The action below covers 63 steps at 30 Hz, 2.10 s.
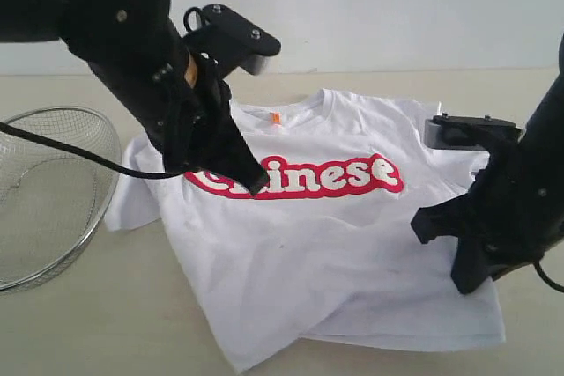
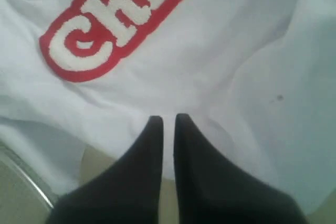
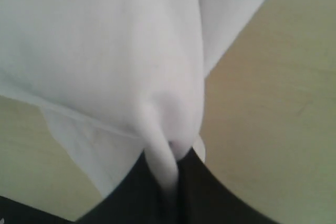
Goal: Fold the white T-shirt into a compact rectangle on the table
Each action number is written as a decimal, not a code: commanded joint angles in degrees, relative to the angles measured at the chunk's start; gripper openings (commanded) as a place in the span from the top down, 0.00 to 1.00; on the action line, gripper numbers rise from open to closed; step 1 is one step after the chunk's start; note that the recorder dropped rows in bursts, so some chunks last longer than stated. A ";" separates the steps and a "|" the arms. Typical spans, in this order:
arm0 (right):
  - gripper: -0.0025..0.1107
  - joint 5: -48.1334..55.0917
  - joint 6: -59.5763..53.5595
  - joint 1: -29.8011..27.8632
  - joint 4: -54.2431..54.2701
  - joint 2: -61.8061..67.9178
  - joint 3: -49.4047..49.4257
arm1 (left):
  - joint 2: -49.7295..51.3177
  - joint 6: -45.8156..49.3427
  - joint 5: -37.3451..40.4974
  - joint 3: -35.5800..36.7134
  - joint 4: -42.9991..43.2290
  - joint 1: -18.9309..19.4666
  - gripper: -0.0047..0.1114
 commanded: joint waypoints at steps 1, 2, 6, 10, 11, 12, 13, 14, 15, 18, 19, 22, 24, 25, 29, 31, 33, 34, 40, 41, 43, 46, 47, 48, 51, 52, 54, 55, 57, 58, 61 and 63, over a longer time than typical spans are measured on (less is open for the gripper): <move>0.98 6.17 5.15 -0.15 -6.63 -2.76 1.13 | -4.21 -0.37 3.27 -0.29 -2.48 -0.03 0.92; 0.98 6.79 5.46 -0.15 -7.17 -3.15 1.77 | -4.64 -0.37 3.78 -0.29 -2.48 -0.03 0.92; 0.98 9.42 6.42 -0.15 -9.20 -4.55 4.33 | -6.24 -0.37 6.12 -0.17 -3.54 -0.03 0.92; 0.98 9.98 6.58 -0.15 -9.46 -4.94 6.44 | -8.25 0.90 5.22 1.67 -7.70 -0.03 0.92; 0.98 9.85 6.58 -0.15 -9.46 -4.94 6.93 | -8.55 1.09 4.97 2.24 -8.48 -0.03 0.92; 0.98 9.57 6.41 -0.15 -9.46 -4.94 7.44 | -8.87 1.33 4.71 2.85 -9.21 -0.03 0.92; 0.98 9.16 5.60 -0.15 -9.35 -4.94 7.94 | -9.16 1.33 4.55 3.47 -9.68 -0.03 0.92; 0.97 8.93 4.67 -0.15 -9.35 -4.94 8.35 | -9.30 1.33 4.55 3.85 -9.67 -0.03 0.92; 0.95 8.93 3.81 -0.15 -9.26 -4.94 8.80 | -9.59 1.33 4.55 4.35 -9.67 -0.03 0.92; 0.78 8.51 2.32 -0.15 -8.08 -4.94 9.77 | -9.74 1.33 4.55 5.52 -9.67 -0.03 0.92; 0.69 8.63 2.17 -0.15 -7.27 -4.94 9.77 | -9.74 1.33 4.55 5.67 -9.67 -0.03 0.92; 0.47 10.52 -0.59 -0.05 -4.37 -4.94 9.77 | -9.74 1.33 4.47 6.02 -9.92 -0.03 0.92; 0.40 10.85 -0.85 -0.05 -3.67 -4.94 9.77 | -9.74 1.33 4.31 6.02 -9.92 -0.03 0.92; 0.39 10.85 -0.97 -0.05 -3.67 -4.94 9.77 | -9.74 1.33 4.16 6.02 -9.92 -0.03 0.92; 0.46 8.20 0.06 -0.05 -4.40 -5.06 9.37 | -9.74 1.33 4.16 6.02 -9.92 -0.03 0.92; 0.54 6.52 1.94 -0.05 -6.53 -5.06 8.62 | -9.74 1.33 4.16 6.02 -9.80 -0.03 0.92; 0.64 5.47 5.43 -0.05 -9.92 -5.06 7.16 | -9.74 1.58 4.16 6.02 -9.79 -0.03 0.92; 0.70 5.07 7.68 -0.05 -12.17 -5.06 6.17 | -9.74 1.74 4.16 6.02 -9.79 -0.03 0.92; 0.98 0.29 14.00 -0.05 -18.95 -4.96 0.31 | -9.04 1.74 2.34 6.02 -8.98 -0.03 0.92; 0.98 -1.21 14.00 -0.05 -18.95 -4.80 -0.57 | -8.36 1.74 1.11 6.02 -8.39 -0.03 0.92; 0.98 -3.65 14.00 -0.05 -18.48 -4.27 -2.01 | -6.43 1.74 -1.31 6.02 -5.73 -0.03 0.92; 0.98 -7.85 14.00 -0.05 -18.48 -3.22 -3.04 | -2.34 1.35 -2.74 5.22 -3.24 1.05 0.92; 0.98 -9.27 14.00 -0.05 -18.48 -2.85 -3.28 | -0.60 1.23 -3.48 4.70 -3.11 1.89 0.92; 0.98 -10.89 14.00 -0.05 -18.35 -2.15 -3.36 | 1.20 1.23 -4.18 4.03 -3.11 2.85 0.92; 0.98 -14.24 13.89 -0.05 -16.86 0.46 -3.36 | 6.78 1.23 -5.34 1.09 -2.98 5.56 0.92; 0.98 -14.86 13.55 -0.05 -15.88 1.37 -3.36 | 8.17 1.23 -5.98 -0.21 -2.83 6.23 0.92; 0.98 -16.46 11.62 -0.05 -14.10 3.66 -3.36 | 11.18 1.23 -6.40 -3.66 -0.95 7.79 0.92; 0.98 -17.27 10.81 -0.05 -13.43 4.61 -3.36 | 12.28 1.23 -6.26 -5.26 -0.35 8.55 0.92; 0.98 -18.79 9.31 -0.05 -11.07 6.14 -3.36 | 14.93 1.34 -5.87 -9.62 0.71 10.30 0.92; 0.98 -19.43 8.93 -0.05 -10.10 6.46 -3.36 | 16.15 1.34 -5.70 -11.44 1.25 11.04 0.92; 0.98 -20.89 7.26 -0.05 -6.75 7.22 -3.36 | 19.64 1.77 -4.28 -17.87 2.70 14.01 0.92; 0.98 -21.18 4.45 -0.05 -3.11 7.22 -3.36 | 22.34 2.59 -3.03 -22.29 2.70 16.33 0.92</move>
